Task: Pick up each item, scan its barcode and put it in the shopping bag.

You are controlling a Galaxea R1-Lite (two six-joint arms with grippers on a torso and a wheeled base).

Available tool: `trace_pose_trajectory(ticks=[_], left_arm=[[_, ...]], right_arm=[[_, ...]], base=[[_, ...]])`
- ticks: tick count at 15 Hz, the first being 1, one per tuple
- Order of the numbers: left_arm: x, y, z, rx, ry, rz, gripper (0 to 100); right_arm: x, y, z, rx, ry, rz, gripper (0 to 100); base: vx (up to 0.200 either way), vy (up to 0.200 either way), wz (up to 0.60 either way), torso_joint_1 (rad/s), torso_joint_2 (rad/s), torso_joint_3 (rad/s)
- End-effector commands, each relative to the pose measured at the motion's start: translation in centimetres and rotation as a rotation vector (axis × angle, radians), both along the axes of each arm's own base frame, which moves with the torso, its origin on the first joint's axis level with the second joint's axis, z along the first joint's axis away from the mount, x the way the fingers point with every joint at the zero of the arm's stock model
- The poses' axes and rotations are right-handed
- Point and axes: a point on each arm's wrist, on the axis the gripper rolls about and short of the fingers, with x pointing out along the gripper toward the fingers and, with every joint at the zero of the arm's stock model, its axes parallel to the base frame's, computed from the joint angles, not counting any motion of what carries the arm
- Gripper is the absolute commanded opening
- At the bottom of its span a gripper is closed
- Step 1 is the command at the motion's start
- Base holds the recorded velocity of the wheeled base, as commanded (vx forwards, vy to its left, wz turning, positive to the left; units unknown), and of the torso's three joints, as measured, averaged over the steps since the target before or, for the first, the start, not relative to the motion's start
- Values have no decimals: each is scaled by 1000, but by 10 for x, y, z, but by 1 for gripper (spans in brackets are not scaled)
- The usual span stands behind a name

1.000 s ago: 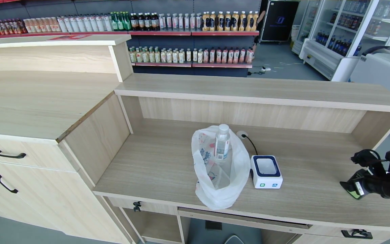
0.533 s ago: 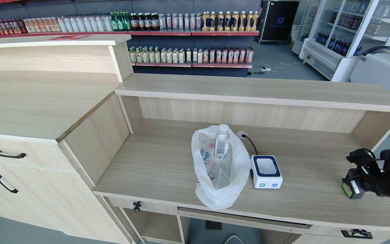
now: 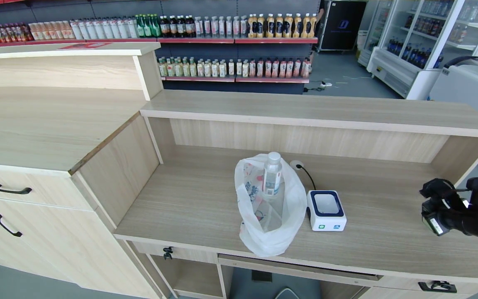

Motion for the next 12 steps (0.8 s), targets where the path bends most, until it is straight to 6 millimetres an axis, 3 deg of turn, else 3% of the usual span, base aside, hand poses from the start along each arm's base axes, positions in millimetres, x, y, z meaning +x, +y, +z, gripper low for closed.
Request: trace_pose_trajectory(ticks=[1, 2, 3, 5, 6, 9, 10, 12], left_arm=[[0, 0, 0, -1, -1, 0, 100], [0, 0, 0, -1, -1, 0, 100], [0, 0, 0, -1, -1, 0, 100], [0, 0, 0, -1, -1, 0, 100], [0, 0, 0, 1, -1, 0, 100], [0, 0, 0, 1, -1, 0, 100], [0, 0, 0, -1, -1, 0, 100], [0, 0, 0, -1, -1, 0, 100]], right_arm=[[-50, 22, 79, -167, -115, 50, 0], [-77, 36, 109, -245, -175, 87, 0], [-90, 44, 131, -324, -220, 172, 0], [-110, 60, 165, -526, -355, 532, 0], [-115, 66, 170, -650, -405, 671, 0], [-137, 86, 158, -923, -566, 1034, 0], [-139, 106, 161, -1123, -697, 1176, 0], [-134, 156, 162, -1321, -916, 1374, 0]], base=[[0, 0, 0, 0, 0, 0], [0, 0, 0, 0, 0, 0], [0, 0, 0, 0, 0, 0], [0, 0, 0, 0, 0, 0], [0, 0, 0, 0, 0, 0], [0, 0, 0, 0, 0, 0], [0, 0, 0, 0, 0, 0], [0, 0, 0, 0, 0, 0]])
